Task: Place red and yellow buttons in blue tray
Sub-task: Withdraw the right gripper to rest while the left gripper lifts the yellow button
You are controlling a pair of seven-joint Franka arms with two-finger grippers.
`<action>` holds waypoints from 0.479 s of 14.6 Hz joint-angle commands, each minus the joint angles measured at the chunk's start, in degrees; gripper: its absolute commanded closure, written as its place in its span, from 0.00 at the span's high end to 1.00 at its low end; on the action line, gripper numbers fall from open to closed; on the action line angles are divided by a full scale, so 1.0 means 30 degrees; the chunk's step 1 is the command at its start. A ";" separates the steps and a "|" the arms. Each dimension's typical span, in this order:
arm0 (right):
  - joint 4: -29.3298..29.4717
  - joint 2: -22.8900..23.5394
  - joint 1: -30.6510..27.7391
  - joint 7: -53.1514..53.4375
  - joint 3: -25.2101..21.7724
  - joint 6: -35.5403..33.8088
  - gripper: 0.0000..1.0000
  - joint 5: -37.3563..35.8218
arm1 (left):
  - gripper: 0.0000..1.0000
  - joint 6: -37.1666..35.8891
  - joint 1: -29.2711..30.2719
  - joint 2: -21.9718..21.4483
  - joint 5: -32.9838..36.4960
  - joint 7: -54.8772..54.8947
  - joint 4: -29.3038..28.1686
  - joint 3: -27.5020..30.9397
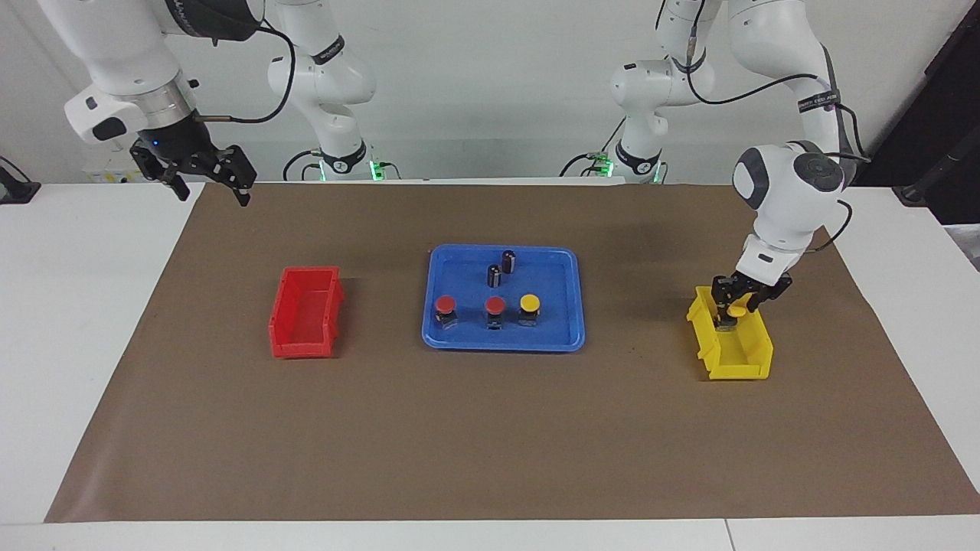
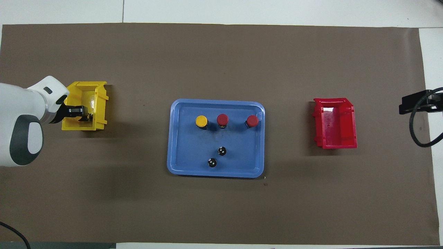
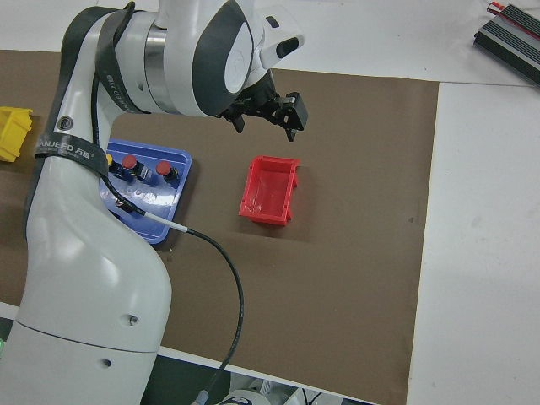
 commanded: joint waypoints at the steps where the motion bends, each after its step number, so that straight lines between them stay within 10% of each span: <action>1: -0.0311 -0.0210 -0.0305 -0.0519 0.0162 0.0131 1.00 0.0071 | 0.01 0.0280 0.0130 -0.0071 -0.0153 0.0134 -0.0114 0.0011; 7: -0.0282 -0.0210 -0.0335 -0.1047 0.0103 0.0103 1.00 0.0071 | 0.01 -0.7675 -0.1153 -0.0159 -0.0182 -0.0187 0.5295 -0.0194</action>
